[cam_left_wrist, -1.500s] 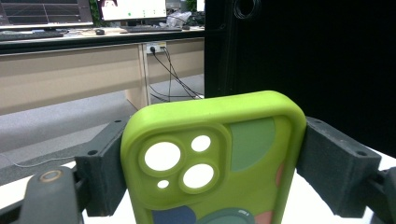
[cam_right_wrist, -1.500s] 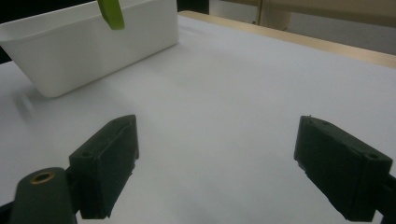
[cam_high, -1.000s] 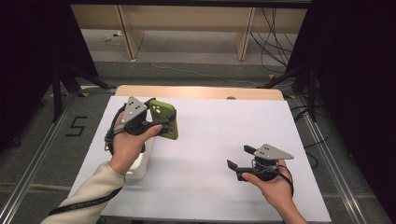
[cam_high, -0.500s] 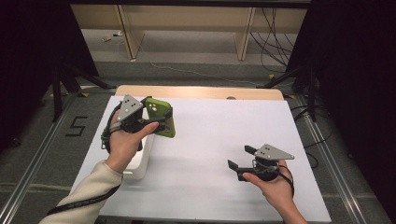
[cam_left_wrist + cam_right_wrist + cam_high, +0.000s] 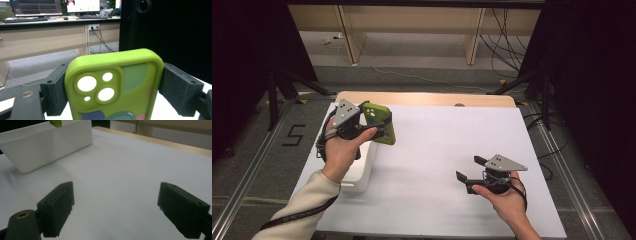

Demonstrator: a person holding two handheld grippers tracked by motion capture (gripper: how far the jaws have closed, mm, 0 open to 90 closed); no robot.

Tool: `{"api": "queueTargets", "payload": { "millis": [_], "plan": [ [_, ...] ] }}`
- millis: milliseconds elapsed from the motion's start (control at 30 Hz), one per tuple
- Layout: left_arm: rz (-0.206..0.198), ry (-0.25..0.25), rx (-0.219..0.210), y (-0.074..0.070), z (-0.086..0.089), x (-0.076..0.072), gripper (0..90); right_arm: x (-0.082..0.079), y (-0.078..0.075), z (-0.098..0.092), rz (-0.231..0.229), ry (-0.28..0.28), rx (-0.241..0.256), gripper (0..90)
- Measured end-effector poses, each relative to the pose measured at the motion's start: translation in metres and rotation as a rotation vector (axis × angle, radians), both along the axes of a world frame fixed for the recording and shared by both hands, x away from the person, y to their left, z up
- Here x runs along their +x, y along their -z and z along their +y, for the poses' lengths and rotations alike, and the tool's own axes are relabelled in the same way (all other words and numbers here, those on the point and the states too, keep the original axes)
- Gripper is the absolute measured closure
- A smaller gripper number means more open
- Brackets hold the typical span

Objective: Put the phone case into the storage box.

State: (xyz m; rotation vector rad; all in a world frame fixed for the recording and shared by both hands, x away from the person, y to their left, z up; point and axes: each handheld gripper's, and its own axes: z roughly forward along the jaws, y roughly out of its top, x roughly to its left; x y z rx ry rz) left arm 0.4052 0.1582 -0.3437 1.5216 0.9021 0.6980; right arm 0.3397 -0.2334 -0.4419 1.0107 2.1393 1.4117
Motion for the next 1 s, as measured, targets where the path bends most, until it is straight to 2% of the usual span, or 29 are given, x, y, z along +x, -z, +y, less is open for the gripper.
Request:
{"api": "queueTargets", "payload": {
  "millis": [1000],
  "plan": [
    [0.006,-0.037,-0.004,-0.003,0.017,0.007,17.3,0.0,0.0,-0.001,-0.002,0.001,0.002,15.0]
  ]
}}
